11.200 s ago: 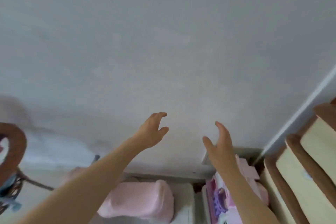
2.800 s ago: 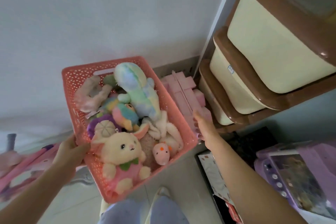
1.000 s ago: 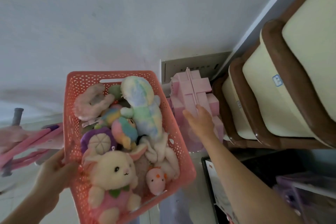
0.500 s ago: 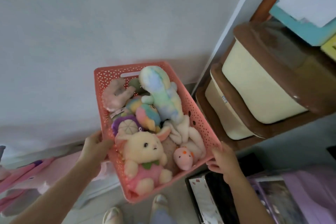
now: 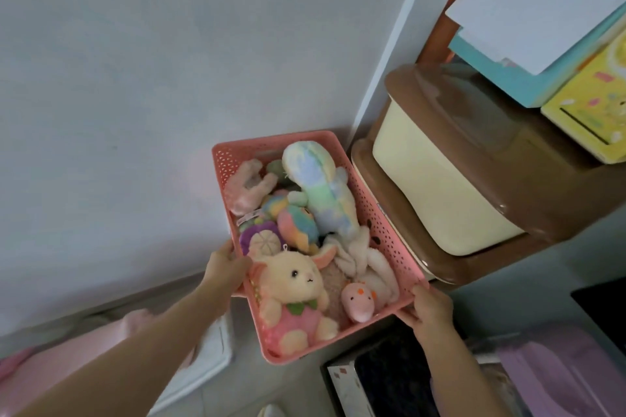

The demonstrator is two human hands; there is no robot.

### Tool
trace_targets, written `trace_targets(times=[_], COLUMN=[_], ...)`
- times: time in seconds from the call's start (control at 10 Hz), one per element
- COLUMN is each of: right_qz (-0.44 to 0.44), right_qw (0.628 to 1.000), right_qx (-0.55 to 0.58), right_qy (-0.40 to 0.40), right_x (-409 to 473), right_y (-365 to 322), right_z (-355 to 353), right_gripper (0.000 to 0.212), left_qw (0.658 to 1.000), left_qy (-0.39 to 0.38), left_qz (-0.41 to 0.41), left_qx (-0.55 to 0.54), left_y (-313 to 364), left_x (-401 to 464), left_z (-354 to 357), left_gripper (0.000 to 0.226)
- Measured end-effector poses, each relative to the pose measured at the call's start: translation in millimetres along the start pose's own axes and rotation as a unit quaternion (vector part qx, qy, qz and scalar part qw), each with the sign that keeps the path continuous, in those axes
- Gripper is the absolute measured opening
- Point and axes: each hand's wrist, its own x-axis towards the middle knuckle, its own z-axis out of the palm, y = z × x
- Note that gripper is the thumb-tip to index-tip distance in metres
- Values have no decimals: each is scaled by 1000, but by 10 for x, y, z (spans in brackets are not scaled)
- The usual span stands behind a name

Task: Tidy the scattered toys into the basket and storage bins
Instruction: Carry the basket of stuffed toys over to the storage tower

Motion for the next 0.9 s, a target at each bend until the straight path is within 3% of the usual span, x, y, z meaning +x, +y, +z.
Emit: trace_targets(times=[0.2,0.3,0.4,0.5,0.6,0.7,0.9], right_qz=[-15,5,-1,-32,-64,-111,-256], right_qw=[999,997,997,998,997,993,955], right_qx=[-41,-76,-79,-55,-35,-35,-146], right_qy=[18,-2,-17,-19,-5,7,42], right_x=[123,134,88,69,28,2,-237], right_y=[27,41,30,43,73,134,183], right_z=[68,76,72,70,95,146,244], right_gripper=[13,29,45,45,45,46,62], left_qw=[997,998,1000,999,999,999,996], left_qy=[-27,-46,-21,1,6,9,-3], left_qz=[15,24,1,-38,-28,-3,48], left_qx=[75,37,15,15,21,46,80], left_y=[-11,100,176,138,173,223,353], left_x=[119,34,14,111,119,107,-106], left_z=[18,119,135,23,-80,-154,-302], left_gripper=[33,28,46,72,78,77,71])
